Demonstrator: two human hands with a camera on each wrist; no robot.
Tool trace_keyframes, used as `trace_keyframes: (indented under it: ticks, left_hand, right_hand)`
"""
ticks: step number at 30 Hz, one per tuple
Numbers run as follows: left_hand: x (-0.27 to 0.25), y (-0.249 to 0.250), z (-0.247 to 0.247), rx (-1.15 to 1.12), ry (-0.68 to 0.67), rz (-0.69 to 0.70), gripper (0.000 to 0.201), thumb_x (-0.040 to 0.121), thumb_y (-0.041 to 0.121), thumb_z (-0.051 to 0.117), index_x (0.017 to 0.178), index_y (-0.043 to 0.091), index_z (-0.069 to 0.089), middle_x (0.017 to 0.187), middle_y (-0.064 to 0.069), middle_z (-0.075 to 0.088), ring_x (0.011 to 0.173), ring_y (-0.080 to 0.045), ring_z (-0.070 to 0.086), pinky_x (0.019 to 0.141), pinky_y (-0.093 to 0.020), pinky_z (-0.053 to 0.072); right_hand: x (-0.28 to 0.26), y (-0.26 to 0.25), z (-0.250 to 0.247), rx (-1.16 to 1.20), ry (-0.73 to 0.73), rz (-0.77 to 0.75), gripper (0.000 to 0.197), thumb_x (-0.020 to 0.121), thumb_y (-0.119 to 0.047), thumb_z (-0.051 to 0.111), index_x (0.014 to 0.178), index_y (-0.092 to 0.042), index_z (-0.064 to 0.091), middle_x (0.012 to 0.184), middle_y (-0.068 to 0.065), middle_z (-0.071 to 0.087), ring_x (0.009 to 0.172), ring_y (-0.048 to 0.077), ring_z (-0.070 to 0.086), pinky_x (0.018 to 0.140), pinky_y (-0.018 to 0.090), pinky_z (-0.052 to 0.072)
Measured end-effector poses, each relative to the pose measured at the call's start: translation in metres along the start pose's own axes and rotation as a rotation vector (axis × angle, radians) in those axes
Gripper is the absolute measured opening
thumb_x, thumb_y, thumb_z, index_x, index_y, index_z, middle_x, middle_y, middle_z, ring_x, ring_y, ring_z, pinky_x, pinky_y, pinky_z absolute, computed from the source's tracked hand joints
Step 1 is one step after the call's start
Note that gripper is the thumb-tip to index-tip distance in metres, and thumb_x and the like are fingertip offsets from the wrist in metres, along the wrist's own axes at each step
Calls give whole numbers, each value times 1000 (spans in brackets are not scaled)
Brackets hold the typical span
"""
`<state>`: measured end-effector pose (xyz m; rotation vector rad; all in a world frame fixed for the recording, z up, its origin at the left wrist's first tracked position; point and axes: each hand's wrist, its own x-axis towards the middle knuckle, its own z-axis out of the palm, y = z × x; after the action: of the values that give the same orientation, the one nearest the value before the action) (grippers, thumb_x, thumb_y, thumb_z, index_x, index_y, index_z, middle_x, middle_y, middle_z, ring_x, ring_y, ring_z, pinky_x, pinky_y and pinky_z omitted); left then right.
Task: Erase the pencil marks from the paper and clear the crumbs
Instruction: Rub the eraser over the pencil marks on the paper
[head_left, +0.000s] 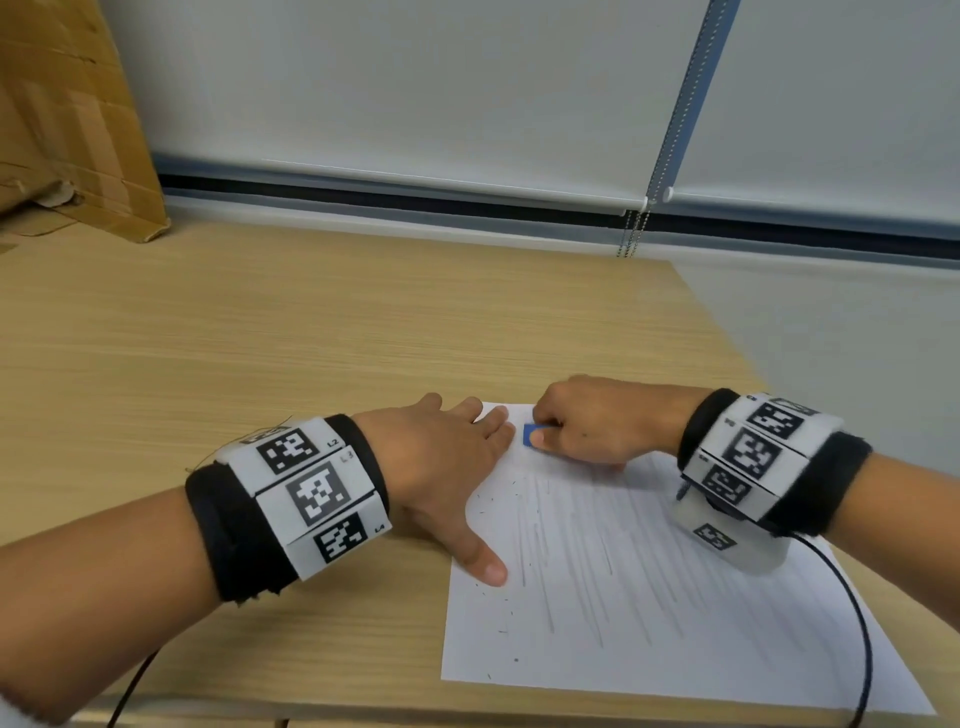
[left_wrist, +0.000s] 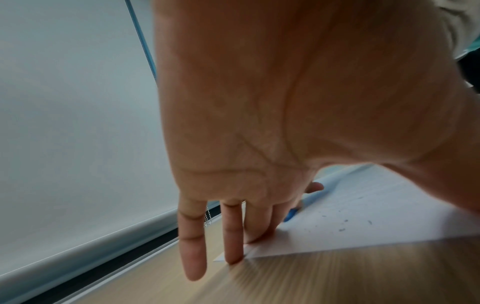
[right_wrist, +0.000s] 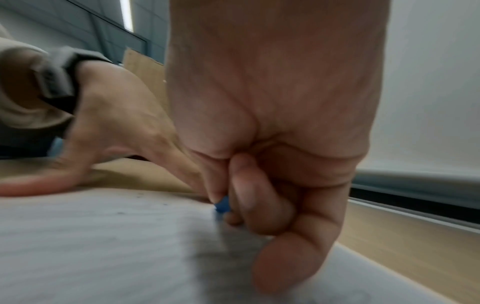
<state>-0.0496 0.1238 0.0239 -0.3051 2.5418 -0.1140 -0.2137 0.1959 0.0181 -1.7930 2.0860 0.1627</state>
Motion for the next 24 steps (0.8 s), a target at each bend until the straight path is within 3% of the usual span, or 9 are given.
trace_keyframes:
  ticks: [3,6,9,13,18,24]
  left_hand:
    - [-1,-1,2,-18,10,5,126,70,81,54,154,13,-12,162,2,-12,148,-20,-6,117,-41,1]
    - [-1,-1,2,-5,8,3,127,69,82,54,154,14,-12,162,2,-13,148,-20,-5,117,-41,3]
    - [0,0,0,3,-11,-7,127,70,81,54,153,13,-14,162,1,-15,148,-21,-7,117,-42,1]
    - [1,2,-2,19,-24,-10,128,70,81,54,153,12,-14,162,-2,-15,148,-22,-8,117,-43,0]
    - [0,2,-2,20,-17,-12,127,70,81,53,153,12,-14,162,0,-12,148,-22,-6,117,-41,2]
    - [0,3,-2,14,-21,-13,128,70,80,55,153,12,-13,162,-1,-14,148,-22,-6,117,-42,2]
  right_hand:
    - [-6,-11,2,-49,-92,-38,37,96,-33,44,65,-14,47,65,5,53,58,30,60,58,38,49]
    - [0,-5,-9,-3,-53,35,38,97,-34,43,72,-7,53,68,6,54,51,26,60,50,32,51]
    - [-5,-6,-5,-32,-19,0,37,98,-34,43,69,-12,49,66,2,52,53,14,49,52,29,43]
    - [-25,-24,10,-99,-144,-127,36,96,-36,45,68,-14,46,62,-1,48,56,17,42,58,32,37]
    - [-12,-14,2,-72,5,-54,39,96,-36,46,61,-18,42,60,0,48,57,19,43,59,35,39]
    - [-28,-24,12,-117,-44,-117,37,94,-37,46,65,-14,44,59,-1,47,56,19,42,58,35,39]
